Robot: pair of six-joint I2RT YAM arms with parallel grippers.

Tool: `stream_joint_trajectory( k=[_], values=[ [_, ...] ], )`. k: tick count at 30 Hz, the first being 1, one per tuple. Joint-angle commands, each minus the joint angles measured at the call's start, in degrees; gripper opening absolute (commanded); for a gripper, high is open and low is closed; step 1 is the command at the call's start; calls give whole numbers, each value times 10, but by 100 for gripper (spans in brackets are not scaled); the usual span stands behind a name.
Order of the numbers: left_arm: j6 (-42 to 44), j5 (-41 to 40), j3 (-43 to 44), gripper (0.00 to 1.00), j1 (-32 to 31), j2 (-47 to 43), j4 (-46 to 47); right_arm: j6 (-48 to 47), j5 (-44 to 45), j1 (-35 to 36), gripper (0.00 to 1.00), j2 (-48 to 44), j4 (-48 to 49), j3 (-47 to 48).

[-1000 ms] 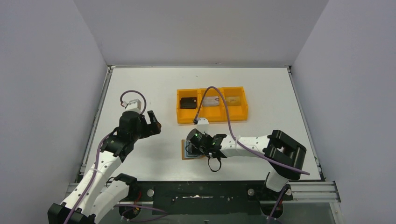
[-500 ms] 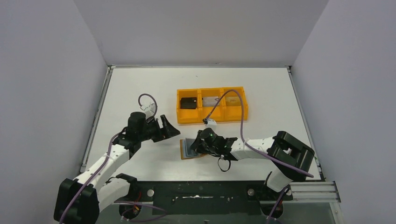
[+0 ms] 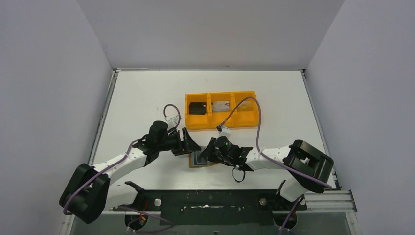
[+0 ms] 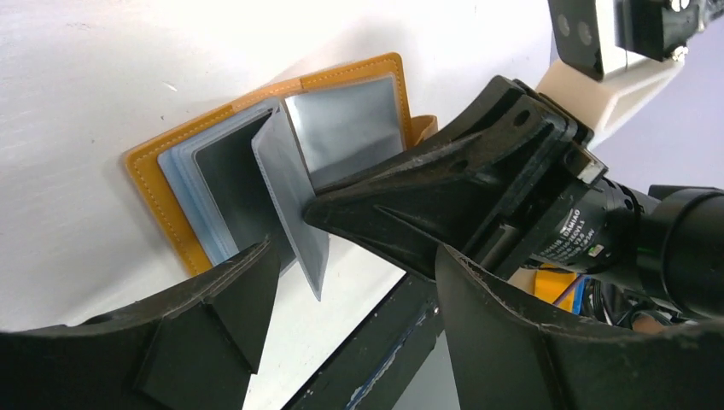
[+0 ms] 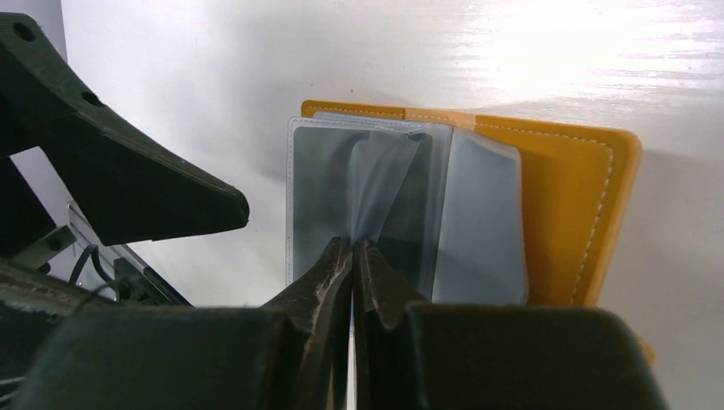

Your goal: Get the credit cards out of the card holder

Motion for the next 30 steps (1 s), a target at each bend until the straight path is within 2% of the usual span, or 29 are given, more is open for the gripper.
stream_joint_trajectory(
  k=[1, 9, 20, 24, 28, 30],
  values=[
    [-15, -29, -3, 66, -6, 9, 55, 9, 12, -6, 0, -30, 43, -7],
    [-20, -31, 1, 66, -22, 58, 73, 16, 11, -8, 0, -31, 61, -21],
    [-32, -16, 3, 43, -38, 102, 126, 21, 14, -9, 0, -39, 65, -32],
    [-27, -3, 10, 40, -40, 125, 130, 20, 18, -10, 1, -46, 62, -35],
    [-34, 2, 8, 38, -44, 135, 151, 20, 24, -10, 5, -56, 47, -36],
    [-38, 7, 10, 37, -45, 138, 161, 18, 24, -12, 11, -63, 42, -38]
  ],
)
